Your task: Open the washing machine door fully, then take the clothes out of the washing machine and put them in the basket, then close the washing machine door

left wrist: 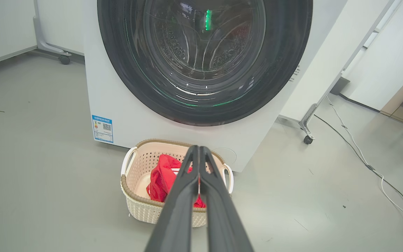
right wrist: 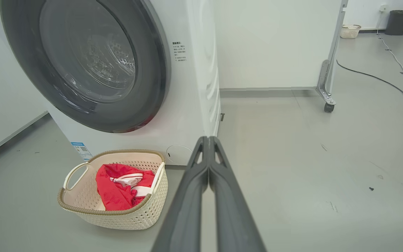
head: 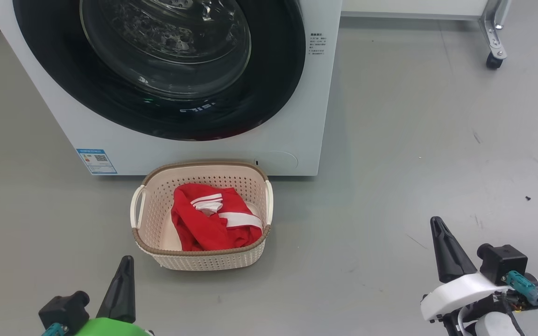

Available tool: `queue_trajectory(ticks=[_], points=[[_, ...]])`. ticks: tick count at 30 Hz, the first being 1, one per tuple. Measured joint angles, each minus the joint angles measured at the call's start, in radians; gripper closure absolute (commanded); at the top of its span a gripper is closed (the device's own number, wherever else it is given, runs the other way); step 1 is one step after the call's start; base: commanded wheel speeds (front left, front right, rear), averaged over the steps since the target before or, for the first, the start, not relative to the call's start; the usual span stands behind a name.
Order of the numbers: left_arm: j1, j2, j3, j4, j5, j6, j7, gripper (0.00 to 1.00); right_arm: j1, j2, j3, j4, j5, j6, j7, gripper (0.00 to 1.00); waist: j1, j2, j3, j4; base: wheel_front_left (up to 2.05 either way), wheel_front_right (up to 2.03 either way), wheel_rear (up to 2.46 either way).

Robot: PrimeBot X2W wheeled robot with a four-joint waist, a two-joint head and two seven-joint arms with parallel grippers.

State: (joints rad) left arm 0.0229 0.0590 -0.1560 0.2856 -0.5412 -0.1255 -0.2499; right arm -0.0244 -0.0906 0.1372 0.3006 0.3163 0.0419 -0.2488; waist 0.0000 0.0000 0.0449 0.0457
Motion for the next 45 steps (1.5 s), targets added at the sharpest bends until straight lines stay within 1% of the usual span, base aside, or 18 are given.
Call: queue_trajectory(ticks=[9, 13, 20, 24, 26, 40, 45], points=[[0.000, -0.002, 0.011, -0.003, -0.089, 0.000, 0.016, 1.00, -0.004, 0.002, -0.030, 0.006, 0.083, 0.001, 0.030, 1.00, 0.0000, 0.0000, -0.004, -0.004, 0.00, 0.00, 0.00], [0.000, -0.002, 0.020, -0.003, -0.127, 0.000, 0.030, 1.00, -0.007, 0.004, -0.039, 0.007, 0.140, 0.009, 0.047, 1.00, 0.0000, 0.0000, -0.005, -0.005, 0.00, 0.00, 0.00], [0.000, -0.004, 0.030, -0.005, -0.194, 0.000, 0.048, 1.00, -0.007, 0.010, -0.053, 0.008, 0.235, 0.010, 0.073, 1.00, 0.0000, 0.0000, -0.008, -0.008, 0.00, 0.00, 0.00], [-0.001, -0.004, 0.036, -0.006, -0.235, 0.000, 0.063, 1.00, -0.008, 0.012, -0.063, 0.008, 0.269, 0.011, 0.086, 1.00, 0.0000, 0.0000, -0.009, -0.010, 0.00, 0.00, 0.00], [-0.001, -0.005, 0.040, -0.006, -0.247, 0.000, 0.066, 1.00, -0.008, 0.013, -0.068, 0.007, 0.293, 0.018, 0.091, 1.00, 0.0000, 0.0000, -0.010, -0.011, 0.00, 0.00, 0.00], [-0.002, -0.004, 0.062, -0.007, -0.365, 0.000, 0.107, 1.00, -0.009, 0.020, -0.098, 0.007, 0.425, 0.019, 0.131, 1.00, 0.0000, 0.0000, -0.014, -0.016, 0.00, 0.00, 0.00], [-0.003, -0.004, 0.069, -0.007, -0.406, 0.000, 0.119, 1.00, -0.010, 0.021, -0.108, 0.007, 0.474, 0.028, 0.148, 1.00, 0.0000, 0.0000, -0.016, -0.018, 0.00, 0.00, 0.00]])
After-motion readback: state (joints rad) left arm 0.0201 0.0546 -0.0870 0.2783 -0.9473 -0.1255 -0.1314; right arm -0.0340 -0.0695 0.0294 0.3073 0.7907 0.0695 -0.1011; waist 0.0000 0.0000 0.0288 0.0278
